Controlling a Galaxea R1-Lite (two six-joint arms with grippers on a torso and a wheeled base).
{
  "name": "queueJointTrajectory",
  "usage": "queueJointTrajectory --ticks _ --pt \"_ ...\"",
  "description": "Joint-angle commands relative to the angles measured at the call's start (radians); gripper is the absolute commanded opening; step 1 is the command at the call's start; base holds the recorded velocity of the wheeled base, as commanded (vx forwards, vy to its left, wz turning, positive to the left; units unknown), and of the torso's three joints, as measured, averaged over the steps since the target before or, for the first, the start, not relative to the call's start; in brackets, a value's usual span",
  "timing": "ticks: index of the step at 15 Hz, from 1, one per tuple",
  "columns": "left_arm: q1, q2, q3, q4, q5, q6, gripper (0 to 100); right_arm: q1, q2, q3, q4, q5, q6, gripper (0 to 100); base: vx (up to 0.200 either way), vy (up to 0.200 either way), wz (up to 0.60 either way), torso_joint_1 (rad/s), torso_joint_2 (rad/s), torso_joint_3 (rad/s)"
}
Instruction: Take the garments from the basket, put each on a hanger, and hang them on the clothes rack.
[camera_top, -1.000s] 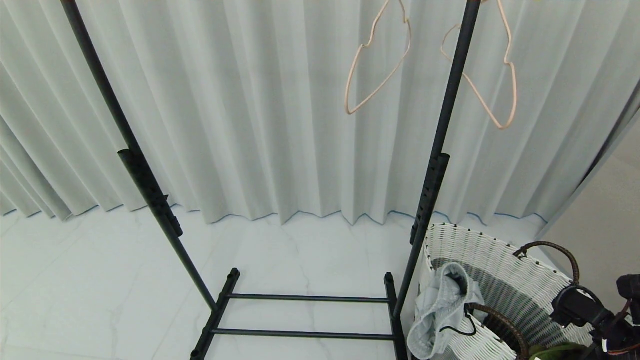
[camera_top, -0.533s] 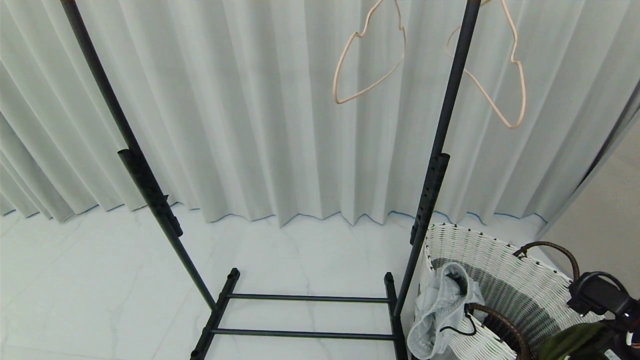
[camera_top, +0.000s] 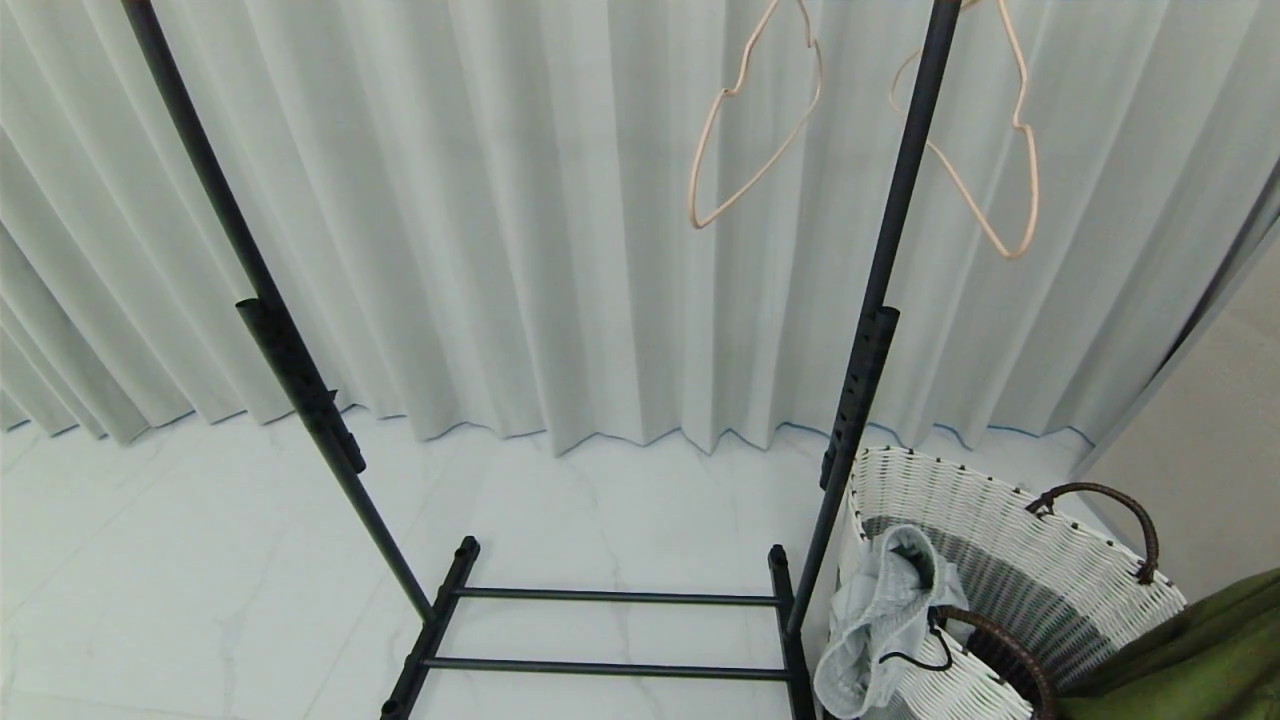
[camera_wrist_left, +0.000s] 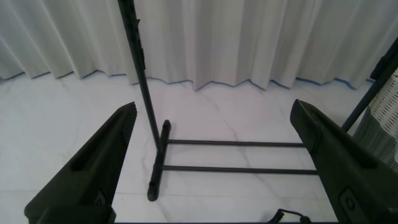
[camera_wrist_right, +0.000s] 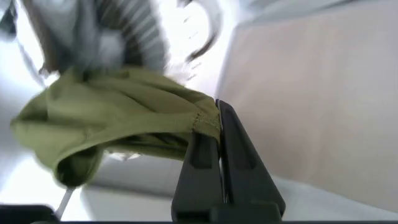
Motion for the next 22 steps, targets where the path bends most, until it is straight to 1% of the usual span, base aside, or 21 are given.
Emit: queueJointTrajectory --ticks 1,6,11,15,21,22 --pt "0.0 0.0 0.0 0.0 0.0 0.0 100 0.007 -0.077 -0.051 0.005 0.0 -0.005 0 -0.2 0.0 0.0 -0.002 0.0 0.002" --pt "0.0 0.0 0.0 0.0 0.0 0.0 100 0.027 -0.084 -0.07 0.005 0.0 -0.035 0 -0.2 0.0 0.0 0.0 0.0 0.0" --pt "0.0 0.0 0.0 0.0 0.0 0.0 100 0.043 -0.081 -0.068 0.005 0.0 -0.047 0 0.0 0.0 0.0 0.0 0.0 0.0" --pt "0.0 0.0 0.0 0.0 0.0 0.002 100 0.086 -0.067 -0.077 0.0 0.0 -0.045 0 0.0 0.2 0.0 0.002 0.0 0.002" --pt "0.0 0.0 0.0 0.0 0.0 -0.001 100 0.099 -0.048 -0.08 0.003 0.0 -0.045 0 0.0 0.2 0.0 0.005 0.0 -0.001" --pt "0.0 0.0 0.0 0.0 0.0 -0.004 100 0.109 -0.045 -0.08 0.003 0.001 -0.044 0 0.0 0.0 0.0 0.0 0.0 0.0"
